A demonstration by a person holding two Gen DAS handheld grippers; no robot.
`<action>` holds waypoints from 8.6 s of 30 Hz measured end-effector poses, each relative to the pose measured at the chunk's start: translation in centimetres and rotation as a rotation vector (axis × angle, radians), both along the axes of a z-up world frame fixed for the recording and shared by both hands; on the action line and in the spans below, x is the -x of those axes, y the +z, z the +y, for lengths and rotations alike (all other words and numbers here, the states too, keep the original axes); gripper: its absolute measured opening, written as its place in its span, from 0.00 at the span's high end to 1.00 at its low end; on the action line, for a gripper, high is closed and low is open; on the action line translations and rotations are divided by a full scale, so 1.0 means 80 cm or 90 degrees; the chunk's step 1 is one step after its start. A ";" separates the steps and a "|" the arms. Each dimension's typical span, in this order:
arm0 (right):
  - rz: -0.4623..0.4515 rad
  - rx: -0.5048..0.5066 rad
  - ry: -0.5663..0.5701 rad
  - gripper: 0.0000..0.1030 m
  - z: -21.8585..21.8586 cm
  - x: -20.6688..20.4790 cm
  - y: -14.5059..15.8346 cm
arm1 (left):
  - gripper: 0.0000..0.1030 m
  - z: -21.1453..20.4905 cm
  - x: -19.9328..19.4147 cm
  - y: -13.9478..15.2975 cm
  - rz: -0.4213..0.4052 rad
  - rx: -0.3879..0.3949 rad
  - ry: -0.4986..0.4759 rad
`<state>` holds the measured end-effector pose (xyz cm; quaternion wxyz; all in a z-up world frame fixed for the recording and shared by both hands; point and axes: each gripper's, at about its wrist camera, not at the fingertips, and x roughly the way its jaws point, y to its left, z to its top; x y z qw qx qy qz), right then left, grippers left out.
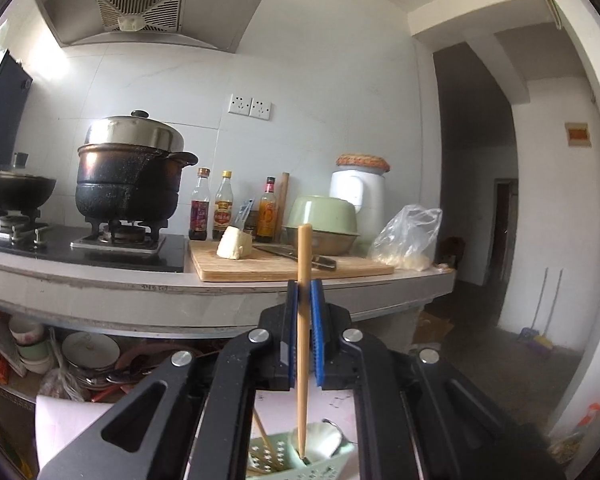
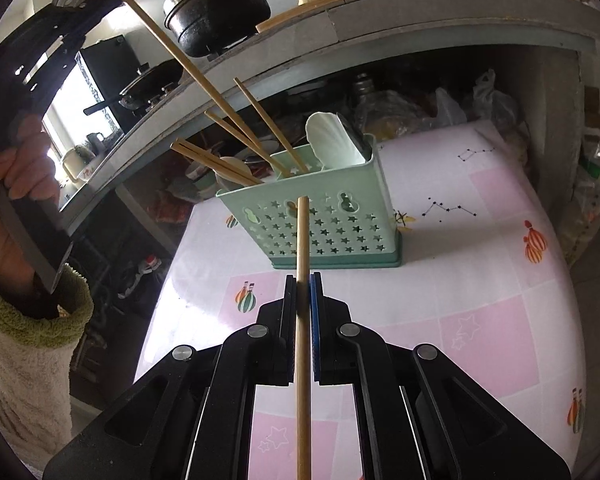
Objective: Organize utensils
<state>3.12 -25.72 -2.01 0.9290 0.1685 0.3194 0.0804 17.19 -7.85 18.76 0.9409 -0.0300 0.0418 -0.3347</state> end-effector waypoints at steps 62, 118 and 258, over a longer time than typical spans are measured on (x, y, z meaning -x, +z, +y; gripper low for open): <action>-0.302 0.146 -0.064 0.95 0.047 -0.224 0.149 | 0.27 0.177 0.116 -0.241 0.279 -0.059 0.191; 0.008 0.284 -0.219 0.09 0.038 -0.011 0.004 | 0.05 0.074 0.070 -0.194 0.286 -0.227 0.475; 0.006 0.283 -0.203 0.08 0.045 -0.011 0.009 | 0.05 0.077 0.066 -0.203 0.335 -0.225 0.464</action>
